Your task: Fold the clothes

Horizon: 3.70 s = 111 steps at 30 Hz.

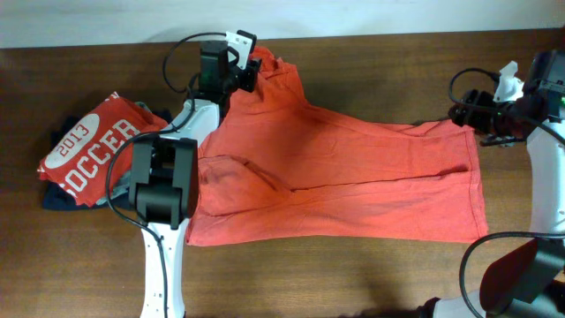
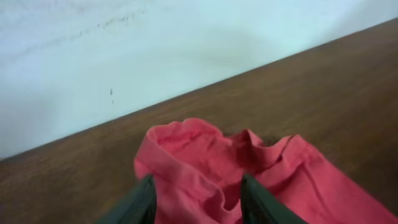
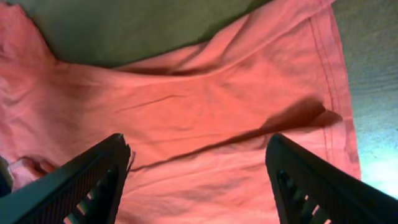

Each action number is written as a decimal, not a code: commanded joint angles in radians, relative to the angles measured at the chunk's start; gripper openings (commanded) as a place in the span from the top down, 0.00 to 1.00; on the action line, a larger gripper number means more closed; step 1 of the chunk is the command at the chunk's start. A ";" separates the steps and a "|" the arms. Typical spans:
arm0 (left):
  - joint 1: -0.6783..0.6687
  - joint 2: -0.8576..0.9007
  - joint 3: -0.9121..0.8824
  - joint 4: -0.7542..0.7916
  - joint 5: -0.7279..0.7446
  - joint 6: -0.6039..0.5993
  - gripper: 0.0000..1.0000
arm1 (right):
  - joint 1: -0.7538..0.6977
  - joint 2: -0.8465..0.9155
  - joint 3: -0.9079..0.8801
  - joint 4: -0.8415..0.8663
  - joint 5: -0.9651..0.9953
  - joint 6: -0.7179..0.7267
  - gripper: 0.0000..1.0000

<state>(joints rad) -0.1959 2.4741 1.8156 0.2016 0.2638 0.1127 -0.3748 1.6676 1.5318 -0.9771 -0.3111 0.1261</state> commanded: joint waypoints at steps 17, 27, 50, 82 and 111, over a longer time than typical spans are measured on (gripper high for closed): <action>0.002 0.089 0.014 0.105 -0.078 -0.014 0.60 | 0.009 -0.004 0.011 -0.086 0.010 -0.011 0.36; 0.002 0.105 0.016 0.161 -0.078 -0.057 0.68 | 0.009 -0.004 0.011 -0.106 0.010 -0.011 0.37; 0.030 -0.161 0.286 -0.632 0.002 -0.019 1.00 | 0.009 -0.004 0.011 -0.053 0.038 -0.010 0.37; 0.022 -0.240 0.266 -0.983 0.004 0.090 0.59 | 0.009 0.115 0.011 -0.020 0.027 0.066 0.36; -0.042 0.047 0.269 -0.631 -0.038 0.119 0.62 | 0.009 0.121 0.011 -0.041 0.028 0.066 0.36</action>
<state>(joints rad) -0.2436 2.4989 2.0823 -0.4419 0.2729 0.2241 -0.3748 1.7836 1.5318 -1.0172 -0.2852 0.1844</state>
